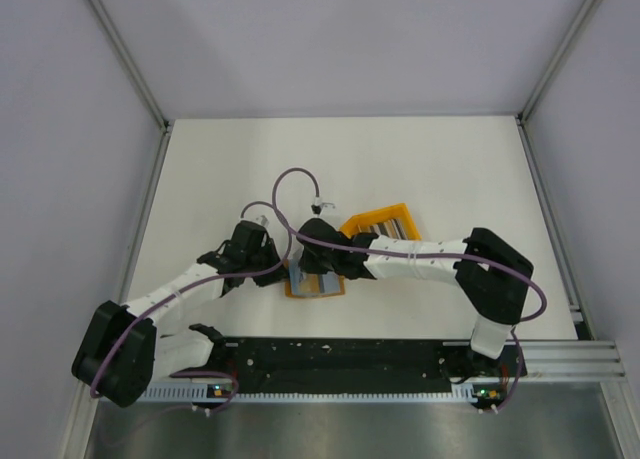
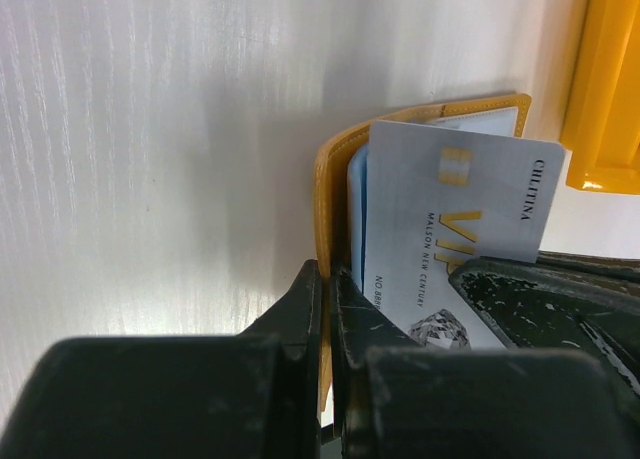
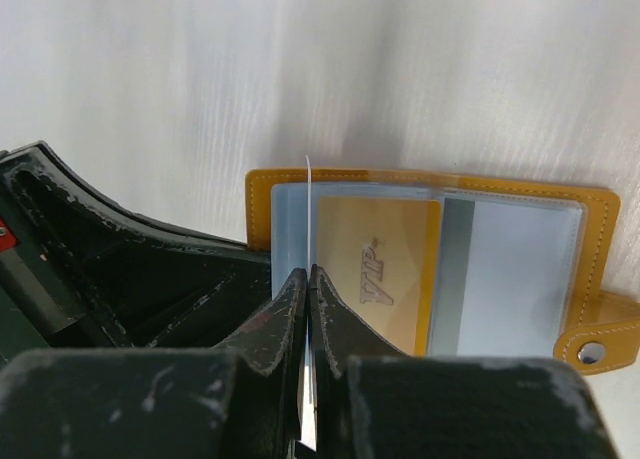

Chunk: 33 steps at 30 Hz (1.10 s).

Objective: Put the credit cards into the card holder
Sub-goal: Insert the credit card into the card holder.

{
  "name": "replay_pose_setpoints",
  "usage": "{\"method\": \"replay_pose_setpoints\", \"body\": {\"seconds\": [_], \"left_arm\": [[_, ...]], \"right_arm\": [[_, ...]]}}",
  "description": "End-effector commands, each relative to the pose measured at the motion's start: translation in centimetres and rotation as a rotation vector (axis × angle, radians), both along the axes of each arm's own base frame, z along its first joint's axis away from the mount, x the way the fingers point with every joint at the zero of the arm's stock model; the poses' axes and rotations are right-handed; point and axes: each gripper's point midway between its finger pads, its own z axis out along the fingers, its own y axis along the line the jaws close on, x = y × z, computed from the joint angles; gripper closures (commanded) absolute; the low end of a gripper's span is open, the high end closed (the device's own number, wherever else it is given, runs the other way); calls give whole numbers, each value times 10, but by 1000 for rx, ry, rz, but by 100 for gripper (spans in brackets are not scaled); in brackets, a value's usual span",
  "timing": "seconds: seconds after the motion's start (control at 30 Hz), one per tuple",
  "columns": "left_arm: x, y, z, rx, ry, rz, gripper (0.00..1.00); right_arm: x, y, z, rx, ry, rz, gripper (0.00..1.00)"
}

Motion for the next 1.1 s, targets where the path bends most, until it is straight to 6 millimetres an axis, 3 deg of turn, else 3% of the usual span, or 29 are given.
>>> {"method": "replay_pose_setpoints", "body": {"seconds": [0.0,0.23,0.6,0.8,1.07], "left_arm": [[17,-9,20,-39,-72,4,100],[17,-9,21,-39,-74,1,100],[18,-17,39,-95,-103,-18,100],[20,-16,64,-118,-165,-9,100],[22,-27,81,-177,-190,-42,100]], "right_arm": [[9,-2,12,-113,-81,-1,100],[9,-2,20,-179,-138,23,100],[0,25,36,-22,-106,76,100],[11,4,41,-53,-138,7,100],[36,-46,60,-120,-222,-127,100]]}}
